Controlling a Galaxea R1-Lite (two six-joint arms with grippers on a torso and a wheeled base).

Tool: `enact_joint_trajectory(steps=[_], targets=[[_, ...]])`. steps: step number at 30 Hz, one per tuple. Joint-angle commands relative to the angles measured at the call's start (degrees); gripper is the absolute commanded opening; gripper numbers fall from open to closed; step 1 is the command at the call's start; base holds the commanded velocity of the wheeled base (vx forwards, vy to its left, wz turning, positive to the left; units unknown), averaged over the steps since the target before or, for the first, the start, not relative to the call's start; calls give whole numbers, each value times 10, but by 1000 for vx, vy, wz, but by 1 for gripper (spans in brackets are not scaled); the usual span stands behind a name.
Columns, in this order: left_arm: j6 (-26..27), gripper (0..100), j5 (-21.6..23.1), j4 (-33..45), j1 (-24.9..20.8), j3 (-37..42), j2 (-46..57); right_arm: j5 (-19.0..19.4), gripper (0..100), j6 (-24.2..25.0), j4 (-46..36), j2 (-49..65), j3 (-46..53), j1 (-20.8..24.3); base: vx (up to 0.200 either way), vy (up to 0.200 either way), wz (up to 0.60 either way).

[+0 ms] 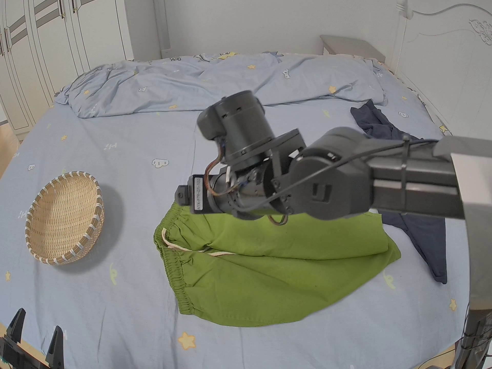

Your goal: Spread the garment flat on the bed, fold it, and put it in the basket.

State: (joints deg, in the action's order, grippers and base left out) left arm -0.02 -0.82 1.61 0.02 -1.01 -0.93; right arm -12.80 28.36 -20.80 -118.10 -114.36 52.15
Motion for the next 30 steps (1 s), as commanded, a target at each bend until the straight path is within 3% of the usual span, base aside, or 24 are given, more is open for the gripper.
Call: enact_joint_trajectory(steps=[1,2,4,5,7,8,9,11,15,21,25,28,30], targets=[[6,100,-2,-8,0,2,9,3,100,0,2,92,42,-36,0,0,0],[6,100,-2,-8,0,2,9,3,100,0,2,92,42,-36,0,0,0],[-67,100,-9,-54,-14,-231,-38,6,100,-2,4,138,88,-57,0,0,0],[-97,100,-10,-37,-22,-283,-63,6,100,-3,5,144,96,-62,0,0,0],[-102,100,-10,-32,-24,-291,-67,6,100,-3,5,145,97,-63,0,0,0],[-102,100,7,59,-31,-361,-112,6,100,-2,5,160,114,-77,0,0,0],[-74,100,37,111,-40,-357,-136,6,100,1,5,179,135,-84,0,0,0],[-67,100,83,140,-55,-334,-171,9,100,1,6,205,164,-103,0,0,0],[-92,100,137,132,-80,-306,-245,25,100,-1,3,252,222,-137,0,0,0],[-238,100,228,31,-122,-291,-435,130,100,-6,4,350,370,-258,0,0,0],[-244,100,245,-18,-127,-274,-545,207,100,-8,7,412,444,-347,0,0,0],[-234,100,244,-35,-124,-273,-594,226,100,-13,8,431,469,-372,0,0,0],[-219,100,245,-49,-130,-255,-653,234,100,-49,9,449,498,-392,0,0,0]])
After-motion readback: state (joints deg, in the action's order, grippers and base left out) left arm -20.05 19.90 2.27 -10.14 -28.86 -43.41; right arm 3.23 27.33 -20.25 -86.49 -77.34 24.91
